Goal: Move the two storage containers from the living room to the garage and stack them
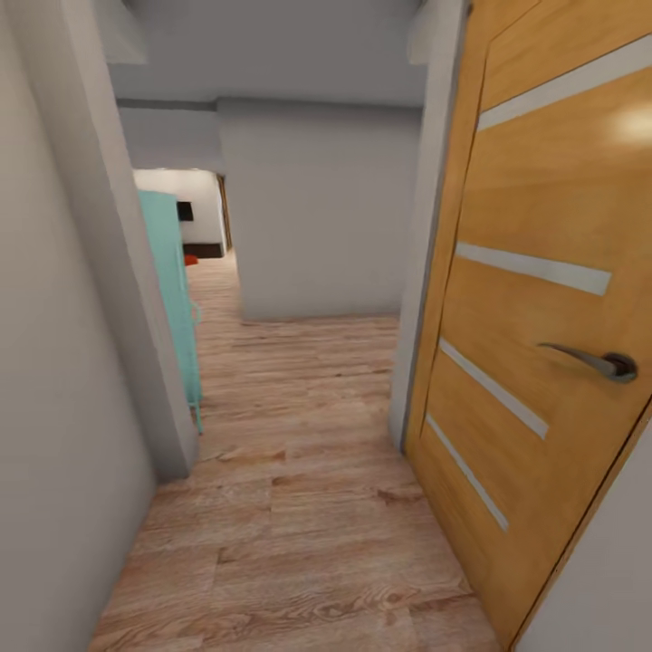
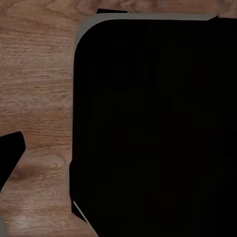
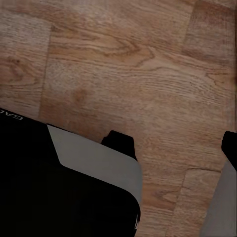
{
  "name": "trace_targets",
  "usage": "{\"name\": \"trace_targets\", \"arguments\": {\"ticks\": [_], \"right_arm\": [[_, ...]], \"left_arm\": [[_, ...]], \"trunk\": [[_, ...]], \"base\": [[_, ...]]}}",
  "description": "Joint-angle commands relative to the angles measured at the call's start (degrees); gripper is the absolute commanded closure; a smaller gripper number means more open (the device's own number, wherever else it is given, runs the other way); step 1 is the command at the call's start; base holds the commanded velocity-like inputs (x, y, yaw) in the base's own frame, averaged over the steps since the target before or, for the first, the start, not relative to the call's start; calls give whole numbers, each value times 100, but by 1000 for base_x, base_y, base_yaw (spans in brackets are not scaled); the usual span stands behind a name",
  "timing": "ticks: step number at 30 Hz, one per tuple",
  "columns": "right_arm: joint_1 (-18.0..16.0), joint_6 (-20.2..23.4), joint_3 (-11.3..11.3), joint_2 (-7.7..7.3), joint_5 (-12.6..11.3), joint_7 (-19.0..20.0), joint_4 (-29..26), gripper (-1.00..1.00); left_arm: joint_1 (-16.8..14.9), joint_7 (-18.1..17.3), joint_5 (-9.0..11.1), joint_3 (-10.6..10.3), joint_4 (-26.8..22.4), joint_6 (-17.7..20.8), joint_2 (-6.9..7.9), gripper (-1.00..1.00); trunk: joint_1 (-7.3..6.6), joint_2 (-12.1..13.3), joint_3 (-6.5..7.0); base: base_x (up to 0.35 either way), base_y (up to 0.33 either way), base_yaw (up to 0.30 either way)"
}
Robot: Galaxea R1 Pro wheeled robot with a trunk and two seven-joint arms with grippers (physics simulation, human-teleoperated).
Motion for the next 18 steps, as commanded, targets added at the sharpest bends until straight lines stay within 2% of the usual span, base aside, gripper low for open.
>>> {"name": "trace_targets", "arguments": {"ticks": [1, 18], "right_arm": [[-6, 1, 49, 3, -55, -12, 11, -100], [-6, 2, 49, 0, -60, -4, 11, -100]], "left_arm": [[-2, -3, 26, 18, 1, -14, 0, -100], [-1, -3, 26, 19, 1, -14, 0, -100]], "trunk": [[3, -2, -5], [3, -2, -5]], "base": [[322, 0, 89], [322, 0, 10]]}}
